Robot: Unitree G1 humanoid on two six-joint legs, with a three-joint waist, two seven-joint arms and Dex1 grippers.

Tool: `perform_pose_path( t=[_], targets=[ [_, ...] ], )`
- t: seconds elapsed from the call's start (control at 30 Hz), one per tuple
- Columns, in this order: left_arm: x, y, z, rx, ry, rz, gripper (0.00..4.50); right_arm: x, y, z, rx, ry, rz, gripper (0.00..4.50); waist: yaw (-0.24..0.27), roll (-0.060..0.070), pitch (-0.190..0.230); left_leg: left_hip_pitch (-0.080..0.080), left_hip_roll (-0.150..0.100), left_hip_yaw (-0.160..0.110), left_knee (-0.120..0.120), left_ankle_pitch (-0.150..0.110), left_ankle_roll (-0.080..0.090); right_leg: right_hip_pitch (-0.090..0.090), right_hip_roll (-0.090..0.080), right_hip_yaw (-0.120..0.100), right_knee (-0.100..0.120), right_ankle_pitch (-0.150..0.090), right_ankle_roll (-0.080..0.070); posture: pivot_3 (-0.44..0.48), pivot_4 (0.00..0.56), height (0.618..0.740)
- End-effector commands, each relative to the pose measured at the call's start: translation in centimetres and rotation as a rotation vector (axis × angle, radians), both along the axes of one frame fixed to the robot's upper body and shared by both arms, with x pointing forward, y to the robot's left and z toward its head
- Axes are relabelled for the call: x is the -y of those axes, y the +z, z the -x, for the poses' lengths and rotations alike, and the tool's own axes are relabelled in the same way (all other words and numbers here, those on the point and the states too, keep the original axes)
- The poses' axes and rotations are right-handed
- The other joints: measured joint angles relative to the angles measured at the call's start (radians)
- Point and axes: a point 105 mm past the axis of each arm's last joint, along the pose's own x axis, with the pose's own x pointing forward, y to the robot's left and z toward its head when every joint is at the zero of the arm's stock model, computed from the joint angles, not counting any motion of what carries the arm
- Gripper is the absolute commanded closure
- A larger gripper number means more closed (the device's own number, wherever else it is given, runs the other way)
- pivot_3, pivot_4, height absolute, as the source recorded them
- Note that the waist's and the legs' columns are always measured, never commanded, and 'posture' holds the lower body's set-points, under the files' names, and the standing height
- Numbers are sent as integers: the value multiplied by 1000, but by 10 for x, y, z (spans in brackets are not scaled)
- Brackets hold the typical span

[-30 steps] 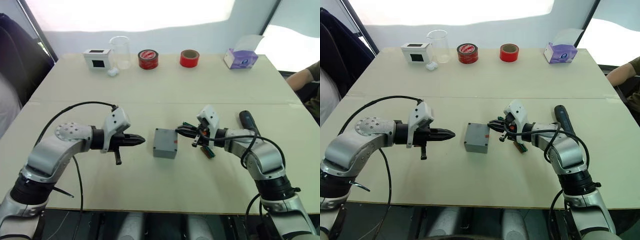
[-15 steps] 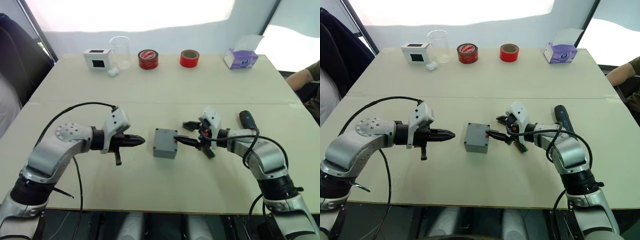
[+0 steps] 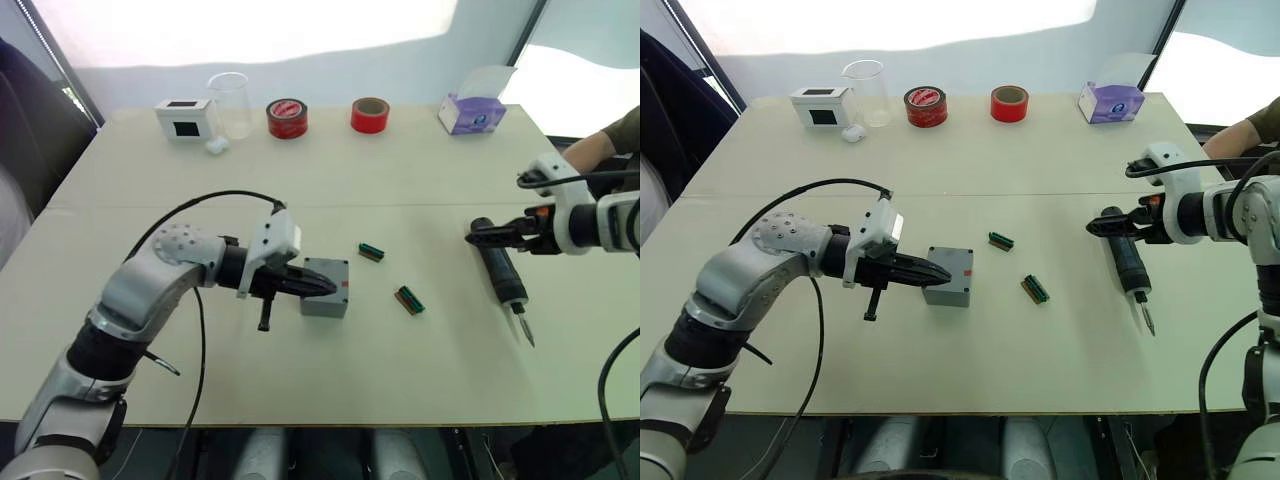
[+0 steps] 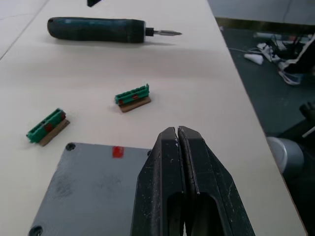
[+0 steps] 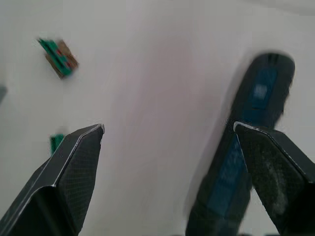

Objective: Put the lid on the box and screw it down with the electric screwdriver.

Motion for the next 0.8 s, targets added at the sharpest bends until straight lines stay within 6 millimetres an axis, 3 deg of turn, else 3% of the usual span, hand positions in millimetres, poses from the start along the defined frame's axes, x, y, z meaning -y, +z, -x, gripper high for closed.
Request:
perform_pose_path(
  t=[0.03, 0.27, 0.73, 0.77, 0.8],
  targets=[
    [11, 8, 2, 66, -67, 15, 4500, 14, -3, 10, -122, -29, -3, 42, 1, 0, 0, 0, 0, 0, 0, 0, 0, 0, 0, 0, 0, 0, 0, 0, 150, 740],
    [19, 7, 4, 86, -86, 25, 4500, 31, -28, 12, -242, -14, 53, 42, -1, 0, 0, -1, 0, 1, 2, -1, 2, 0, 0, 0, 0, 0, 1, 0, 150, 740],
    [6, 5, 12, 49, 61, 48, 4500, 38, -63, -10, -324, 69, 122, 42, 0, 0, 0, -1, -1, 0, 3, 0, 0, 0, 0, 0, 1, 0, 1, 0, 150, 740],
    [6, 4, 12, 47, 71, 51, 4500, 37, -65, -10, -336, 70, 116, 458, -1, 0, 0, 0, -1, 0, 3, 0, -1, 1, 0, 0, 1, 0, 1, 0, 150, 740],
    [6, 4, 12, 45, 77, 54, 4500, 37, -66, -11, -344, 70, 112, 575, -1, 0, 0, 0, -1, 0, 3, 0, -1, 1, 0, 0, 1, 0, 1, 0, 150, 740]
  ],
)
